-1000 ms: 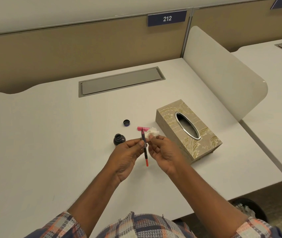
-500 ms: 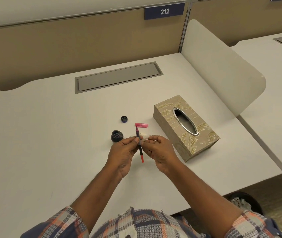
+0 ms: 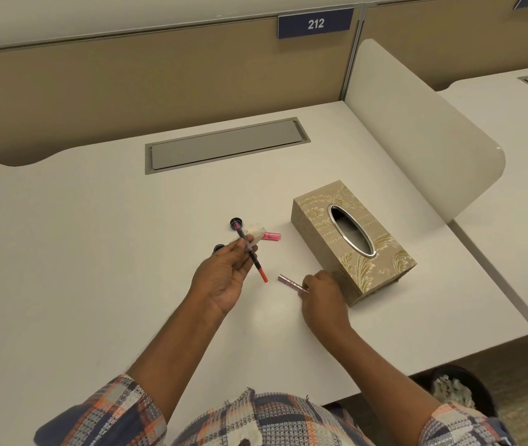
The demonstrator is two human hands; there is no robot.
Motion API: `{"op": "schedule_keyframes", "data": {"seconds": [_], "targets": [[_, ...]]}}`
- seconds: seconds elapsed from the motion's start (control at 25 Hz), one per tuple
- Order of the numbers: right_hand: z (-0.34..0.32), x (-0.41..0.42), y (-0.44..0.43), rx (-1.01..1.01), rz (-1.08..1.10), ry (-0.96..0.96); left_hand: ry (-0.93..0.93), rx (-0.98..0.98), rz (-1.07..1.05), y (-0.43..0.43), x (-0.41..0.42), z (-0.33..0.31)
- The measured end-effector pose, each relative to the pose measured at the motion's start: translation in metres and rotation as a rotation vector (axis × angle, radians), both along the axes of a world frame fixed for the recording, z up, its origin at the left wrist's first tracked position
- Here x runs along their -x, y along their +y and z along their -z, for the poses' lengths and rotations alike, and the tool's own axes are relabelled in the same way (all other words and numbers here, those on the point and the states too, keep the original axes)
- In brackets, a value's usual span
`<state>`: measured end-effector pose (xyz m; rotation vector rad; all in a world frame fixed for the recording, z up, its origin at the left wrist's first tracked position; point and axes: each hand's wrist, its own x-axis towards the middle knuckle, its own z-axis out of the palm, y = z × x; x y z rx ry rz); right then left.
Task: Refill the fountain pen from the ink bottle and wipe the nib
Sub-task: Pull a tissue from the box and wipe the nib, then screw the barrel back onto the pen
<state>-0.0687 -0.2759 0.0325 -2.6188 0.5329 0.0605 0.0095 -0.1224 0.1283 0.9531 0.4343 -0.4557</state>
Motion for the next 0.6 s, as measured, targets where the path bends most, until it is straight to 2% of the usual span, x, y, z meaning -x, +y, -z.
{"op": "schedule_keyframes", "data": {"seconds": [0.08, 0.2, 0.32, 0.6], "targets": [[-0.001, -0.002, 0.000, -0.052, 0.045, -0.030, 0.011, 0.024, -0.025, 0.002, -0.004, -0.002], [-0.022, -0.002, 0.004, -0.285, 0.124, -0.121, 0.025, 0.045, -0.052, 0.006, -0.011, -0.004], [-0.051, 0.000, 0.009, -0.440, 0.068, -0.238, 0.027, 0.090, -0.076, 0.010, -0.018, -0.009], [-0.082, 0.004, 0.021, -0.523, 0.014, -0.318, 0.026, 0.234, -0.192, 0.013, -0.025, -0.017]]}}
